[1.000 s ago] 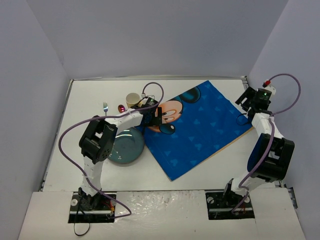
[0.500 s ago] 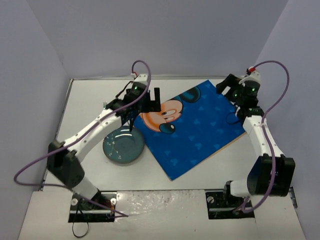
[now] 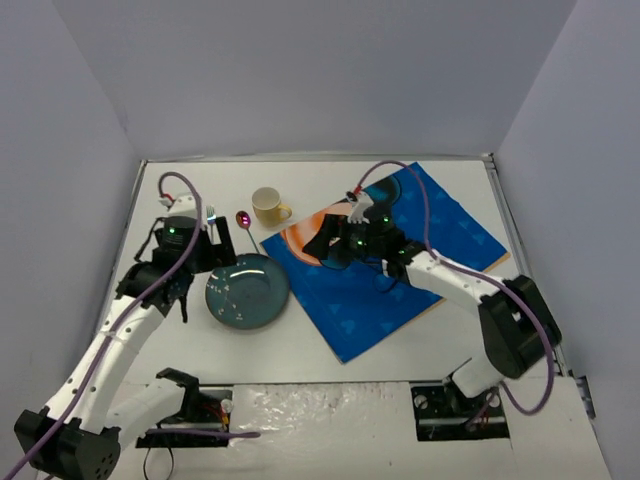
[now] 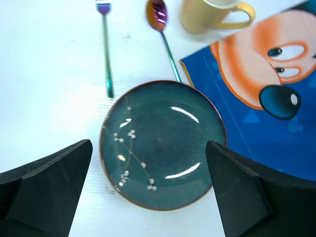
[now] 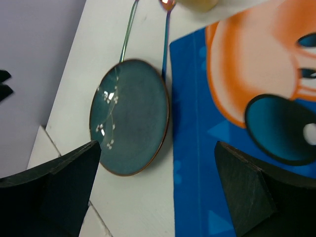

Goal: Set the dinner table for one person

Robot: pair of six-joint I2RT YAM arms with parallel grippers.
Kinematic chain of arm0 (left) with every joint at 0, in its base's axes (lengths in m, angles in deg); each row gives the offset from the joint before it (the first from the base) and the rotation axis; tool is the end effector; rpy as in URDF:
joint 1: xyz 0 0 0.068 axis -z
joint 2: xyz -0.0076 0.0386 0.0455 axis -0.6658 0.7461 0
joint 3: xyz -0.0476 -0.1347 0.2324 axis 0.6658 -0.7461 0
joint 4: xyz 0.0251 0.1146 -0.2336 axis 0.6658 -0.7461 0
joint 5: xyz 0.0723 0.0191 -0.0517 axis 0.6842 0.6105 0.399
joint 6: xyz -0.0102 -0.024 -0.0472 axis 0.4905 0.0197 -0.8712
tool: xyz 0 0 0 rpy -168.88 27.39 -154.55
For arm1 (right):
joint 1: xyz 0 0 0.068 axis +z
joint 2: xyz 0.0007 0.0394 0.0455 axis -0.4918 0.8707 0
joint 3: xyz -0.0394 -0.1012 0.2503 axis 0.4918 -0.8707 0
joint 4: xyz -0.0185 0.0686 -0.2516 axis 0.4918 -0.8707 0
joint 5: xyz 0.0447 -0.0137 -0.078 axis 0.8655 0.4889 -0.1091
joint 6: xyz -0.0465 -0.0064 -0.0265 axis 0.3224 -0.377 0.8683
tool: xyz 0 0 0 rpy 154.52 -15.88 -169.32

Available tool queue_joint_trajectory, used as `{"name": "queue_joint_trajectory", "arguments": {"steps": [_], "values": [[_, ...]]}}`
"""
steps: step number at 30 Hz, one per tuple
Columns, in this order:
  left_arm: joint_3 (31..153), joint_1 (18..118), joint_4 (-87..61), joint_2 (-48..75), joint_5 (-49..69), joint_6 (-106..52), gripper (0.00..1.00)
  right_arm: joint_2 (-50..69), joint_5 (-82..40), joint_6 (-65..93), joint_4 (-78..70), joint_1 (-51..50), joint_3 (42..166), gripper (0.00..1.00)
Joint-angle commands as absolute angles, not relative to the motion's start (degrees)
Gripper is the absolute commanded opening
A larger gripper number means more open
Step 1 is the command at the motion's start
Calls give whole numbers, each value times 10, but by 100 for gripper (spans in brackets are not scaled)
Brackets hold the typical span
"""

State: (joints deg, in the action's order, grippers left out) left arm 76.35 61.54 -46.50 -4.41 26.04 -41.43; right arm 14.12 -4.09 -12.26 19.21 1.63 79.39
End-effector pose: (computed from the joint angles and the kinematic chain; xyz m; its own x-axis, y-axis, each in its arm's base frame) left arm 0.2045 -0.0685 0.3336 -0.5501 -0.2673 -0.7911 -0.0186 0.9511 -0.3083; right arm 0.2829 0.1883 0.2658 -0.5950 0.2178 -0.7737 -0.5944 0.5286 0.6060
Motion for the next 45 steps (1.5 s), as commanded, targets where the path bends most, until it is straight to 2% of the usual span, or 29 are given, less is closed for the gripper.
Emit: {"name": "queue_joint_trajectory", "arguments": {"steps": [1,5,13,25,45], "values": [[739,555,-486,-114,255,-404,97,200,-20,-187,286,70,811,93],[694,541,-493,-142,246,-437,97,252,-1,-220,299,105,827,89],[679,532,-486,-140,252,-432,97,337,17,-272,316,136,852,78],[672,516,-483,-156,254,-429,97,381,9,-360,382,157,843,66],[669,505,-481,-163,245,-431,97,454,-3,-390,396,166,860,59]]}}
